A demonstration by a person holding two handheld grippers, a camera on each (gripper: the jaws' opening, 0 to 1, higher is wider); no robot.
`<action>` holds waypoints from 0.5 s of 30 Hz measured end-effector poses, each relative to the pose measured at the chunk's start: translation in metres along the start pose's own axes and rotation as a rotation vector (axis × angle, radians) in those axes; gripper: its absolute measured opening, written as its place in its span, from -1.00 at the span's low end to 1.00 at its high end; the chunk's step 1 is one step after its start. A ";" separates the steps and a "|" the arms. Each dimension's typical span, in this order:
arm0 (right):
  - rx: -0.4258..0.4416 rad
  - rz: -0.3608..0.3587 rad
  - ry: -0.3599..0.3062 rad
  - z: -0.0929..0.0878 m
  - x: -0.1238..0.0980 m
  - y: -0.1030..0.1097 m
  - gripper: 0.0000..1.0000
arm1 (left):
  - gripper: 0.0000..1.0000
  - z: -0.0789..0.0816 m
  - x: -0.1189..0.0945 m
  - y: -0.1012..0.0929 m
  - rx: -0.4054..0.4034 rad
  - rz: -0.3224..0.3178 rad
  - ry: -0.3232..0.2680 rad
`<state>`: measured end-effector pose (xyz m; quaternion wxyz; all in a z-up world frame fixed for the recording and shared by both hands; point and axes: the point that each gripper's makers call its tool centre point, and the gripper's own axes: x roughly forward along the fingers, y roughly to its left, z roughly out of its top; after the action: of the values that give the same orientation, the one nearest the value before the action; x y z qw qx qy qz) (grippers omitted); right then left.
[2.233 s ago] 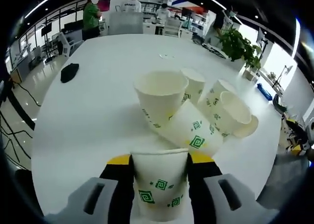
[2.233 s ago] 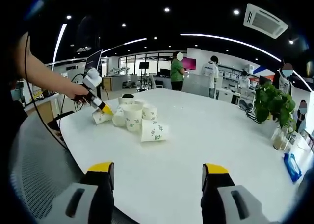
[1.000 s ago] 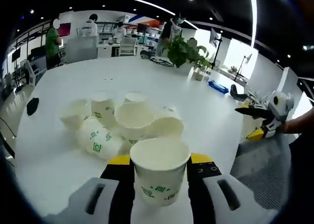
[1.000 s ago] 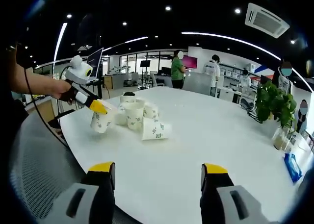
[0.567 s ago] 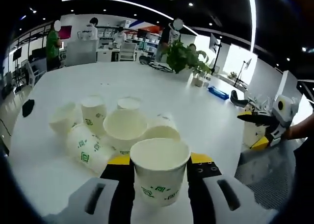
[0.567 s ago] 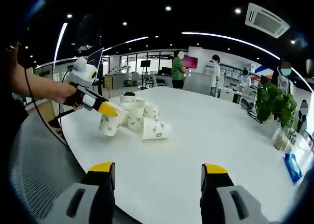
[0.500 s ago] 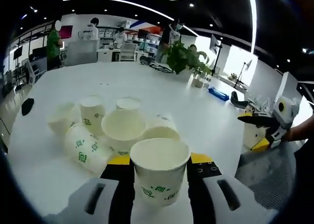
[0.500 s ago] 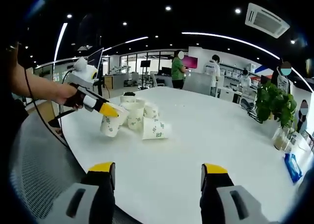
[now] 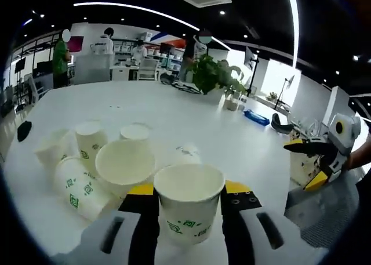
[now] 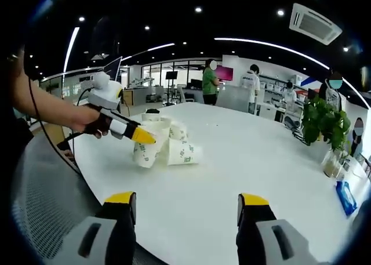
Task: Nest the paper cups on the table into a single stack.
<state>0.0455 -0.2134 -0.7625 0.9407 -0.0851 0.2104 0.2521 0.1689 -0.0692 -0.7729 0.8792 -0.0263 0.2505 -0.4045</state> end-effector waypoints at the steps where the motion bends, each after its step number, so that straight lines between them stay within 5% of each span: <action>1: 0.001 0.000 0.000 0.000 0.000 0.000 0.41 | -0.17 0.000 0.002 -0.002 0.007 -0.002 0.007; 15: 0.003 -0.001 0.000 0.001 0.000 0.001 0.40 | -0.16 -0.021 0.003 -0.006 0.039 -0.013 0.047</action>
<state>0.0455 -0.2127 -0.7616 0.9410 -0.0837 0.2106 0.2512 0.1570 -0.0718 -0.7907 0.8707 -0.0011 0.2631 -0.4156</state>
